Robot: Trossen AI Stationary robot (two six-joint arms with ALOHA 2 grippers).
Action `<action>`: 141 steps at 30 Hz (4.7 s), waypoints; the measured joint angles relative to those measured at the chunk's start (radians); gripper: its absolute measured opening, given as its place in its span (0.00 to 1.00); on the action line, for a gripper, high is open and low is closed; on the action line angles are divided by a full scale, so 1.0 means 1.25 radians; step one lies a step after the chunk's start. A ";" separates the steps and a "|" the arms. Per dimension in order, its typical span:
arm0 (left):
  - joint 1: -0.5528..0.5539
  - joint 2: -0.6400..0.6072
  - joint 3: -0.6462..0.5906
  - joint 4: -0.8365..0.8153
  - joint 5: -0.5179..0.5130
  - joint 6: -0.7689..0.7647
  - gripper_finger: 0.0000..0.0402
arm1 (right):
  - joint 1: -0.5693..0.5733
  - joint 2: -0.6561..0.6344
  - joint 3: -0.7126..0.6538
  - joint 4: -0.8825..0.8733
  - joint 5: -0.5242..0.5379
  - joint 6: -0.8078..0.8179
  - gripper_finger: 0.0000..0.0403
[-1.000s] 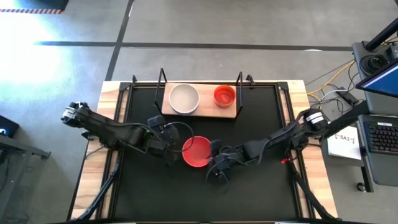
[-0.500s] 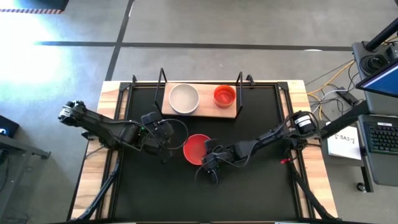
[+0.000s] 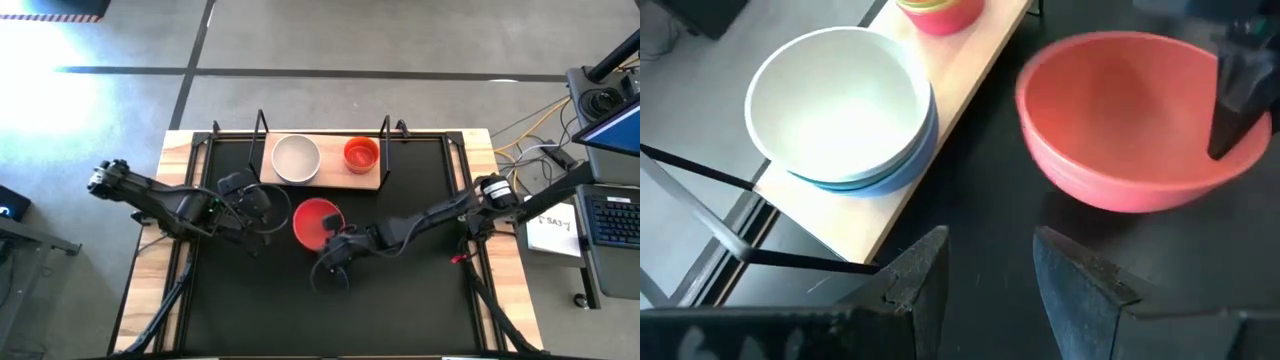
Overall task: Place and stack bowls onto a shelf
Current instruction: Stack the orange bowl on top of the white bowl on the shelf, then return to Home Position
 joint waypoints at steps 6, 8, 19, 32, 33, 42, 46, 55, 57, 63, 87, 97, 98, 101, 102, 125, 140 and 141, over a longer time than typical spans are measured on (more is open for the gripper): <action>0.000 -0.028 0.000 -0.007 -0.002 0.000 0.32 | -0.053 -0.035 0.064 0.000 0.103 -0.092 0.02; 0.000 -0.037 0.000 -0.008 -0.002 0.000 0.32 | -0.084 -0.039 0.084 0.006 0.107 -0.105 0.02; 0.000 -0.072 0.000 -0.015 -0.024 0.025 0.32 | -0.258 -0.017 0.117 0.130 -0.008 -0.081 0.02; 0.000 -0.081 0.000 -0.021 -0.025 0.048 0.32 | -0.333 0.053 0.120 0.199 -0.073 -0.061 0.02; 0.000 -0.081 0.000 -0.021 -0.025 0.048 0.32 | -0.333 0.056 0.120 0.198 -0.074 -0.063 0.02; 0.000 -0.083 0.000 -0.026 -0.038 0.048 0.32 | -0.335 0.064 0.120 0.218 -0.077 -0.052 0.09; 0.000 -0.083 0.000 -0.027 -0.045 0.054 0.32 | -0.337 0.064 0.120 0.218 -0.081 -0.055 0.17; 0.000 -0.083 0.000 -0.027 -0.053 0.059 0.32 | -0.338 0.033 0.144 0.153 -0.073 -0.074 0.34; 0.000 -0.083 0.000 -0.027 -0.055 0.058 0.32 | -0.338 0.019 0.178 0.074 -0.071 -0.056 0.37; 0.001 -0.084 -0.006 -0.024 -0.077 0.054 0.32 | -0.335 -0.022 0.321 -0.254 -0.074 0.069 0.43; -0.004 -0.589 -0.538 0.349 -0.100 0.115 0.32 | -0.174 -0.553 -0.128 -0.320 0.039 0.373 0.42; -0.004 -0.774 -0.802 0.699 -0.077 0.192 0.32 | -0.093 -0.727 -0.437 -0.096 0.122 0.478 0.42; -0.004 -0.787 -0.819 0.714 -0.077 0.194 0.32 | -0.087 -0.737 -0.464 -0.071 0.126 0.485 0.42; -0.004 -0.818 -0.863 0.742 -0.078 0.196 0.32 | -0.070 -0.762 -0.540 -0.004 0.137 0.512 0.42; -0.004 -0.828 -0.877 0.749 -0.078 0.196 0.32 | -0.067 -0.768 -0.562 0.017 0.138 0.518 0.42; -0.003 -0.892 -1.062 1.047 -0.040 0.314 0.32 | -0.052 -0.770 -1.003 0.718 0.160 0.541 0.42; -0.003 -0.877 -1.054 1.047 -0.041 0.312 0.32 | -0.052 -0.770 -1.019 0.664 0.157 0.547 0.42; -0.003 -0.875 -1.054 1.047 -0.042 0.312 0.32 | -0.052 -0.770 -1.019 0.664 0.157 0.546 0.42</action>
